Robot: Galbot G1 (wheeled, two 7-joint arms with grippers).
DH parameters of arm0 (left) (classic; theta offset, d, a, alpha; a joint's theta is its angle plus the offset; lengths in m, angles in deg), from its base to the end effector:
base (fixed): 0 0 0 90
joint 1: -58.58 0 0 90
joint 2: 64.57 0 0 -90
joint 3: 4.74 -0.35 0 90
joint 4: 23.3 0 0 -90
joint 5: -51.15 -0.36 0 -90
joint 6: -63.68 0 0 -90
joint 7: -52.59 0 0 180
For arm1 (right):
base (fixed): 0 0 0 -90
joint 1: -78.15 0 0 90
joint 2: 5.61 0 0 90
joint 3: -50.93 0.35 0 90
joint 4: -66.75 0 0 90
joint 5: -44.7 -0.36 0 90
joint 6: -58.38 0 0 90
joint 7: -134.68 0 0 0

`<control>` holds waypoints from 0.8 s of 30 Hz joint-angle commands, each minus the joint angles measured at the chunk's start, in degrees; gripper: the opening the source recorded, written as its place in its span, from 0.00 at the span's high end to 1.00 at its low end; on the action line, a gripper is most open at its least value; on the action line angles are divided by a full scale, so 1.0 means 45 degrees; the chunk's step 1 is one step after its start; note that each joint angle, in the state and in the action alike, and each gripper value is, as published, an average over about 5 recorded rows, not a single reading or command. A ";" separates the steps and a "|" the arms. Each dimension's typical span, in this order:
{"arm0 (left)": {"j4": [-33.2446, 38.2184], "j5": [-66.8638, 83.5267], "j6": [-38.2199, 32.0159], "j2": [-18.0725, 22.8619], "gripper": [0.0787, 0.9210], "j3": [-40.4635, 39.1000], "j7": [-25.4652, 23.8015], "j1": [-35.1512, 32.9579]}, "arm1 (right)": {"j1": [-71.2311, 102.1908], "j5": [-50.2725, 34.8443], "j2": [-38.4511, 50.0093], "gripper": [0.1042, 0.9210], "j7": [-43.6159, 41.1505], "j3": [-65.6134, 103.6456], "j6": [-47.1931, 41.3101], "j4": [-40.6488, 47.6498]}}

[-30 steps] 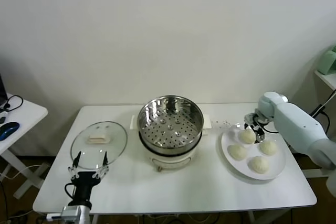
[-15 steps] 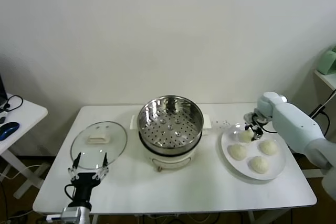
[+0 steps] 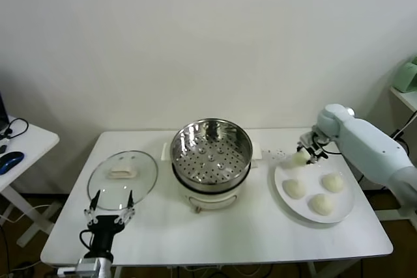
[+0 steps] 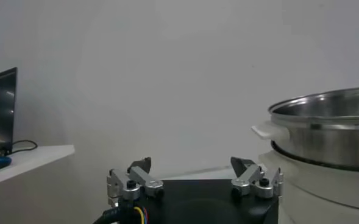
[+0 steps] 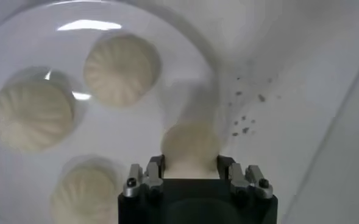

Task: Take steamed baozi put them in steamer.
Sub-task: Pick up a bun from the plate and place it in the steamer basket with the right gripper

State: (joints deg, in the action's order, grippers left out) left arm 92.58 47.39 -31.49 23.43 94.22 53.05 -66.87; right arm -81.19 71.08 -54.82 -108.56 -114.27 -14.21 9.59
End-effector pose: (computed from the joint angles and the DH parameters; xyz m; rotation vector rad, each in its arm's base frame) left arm 0.1499 0.0571 -0.3411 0.1705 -3.0473 -0.2758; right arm 0.5923 -0.1348 -0.1408 1.4187 -1.0144 1.9458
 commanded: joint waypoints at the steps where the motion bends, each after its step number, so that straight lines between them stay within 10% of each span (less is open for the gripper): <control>1: 0.0070 -0.0011 -0.0008 0.0026 0.12 -0.0004 0.0035 -0.0108 | -0.2894 0.0006 0.0695 0.41 0.0016 -0.1670 0.1310 -0.3990; 24: 0.0366 0.0011 -0.0110 -0.0133 0.12 0.0048 0.0288 -0.0638 | -0.3256 0.2849 -0.3803 0.41 0.0327 -0.2194 0.2798 -0.5048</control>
State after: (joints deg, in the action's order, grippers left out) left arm 94.33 47.45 -31.78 23.48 94.63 54.32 -69.25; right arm -96.30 79.69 -64.61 -107.21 -123.01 -3.34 -12.67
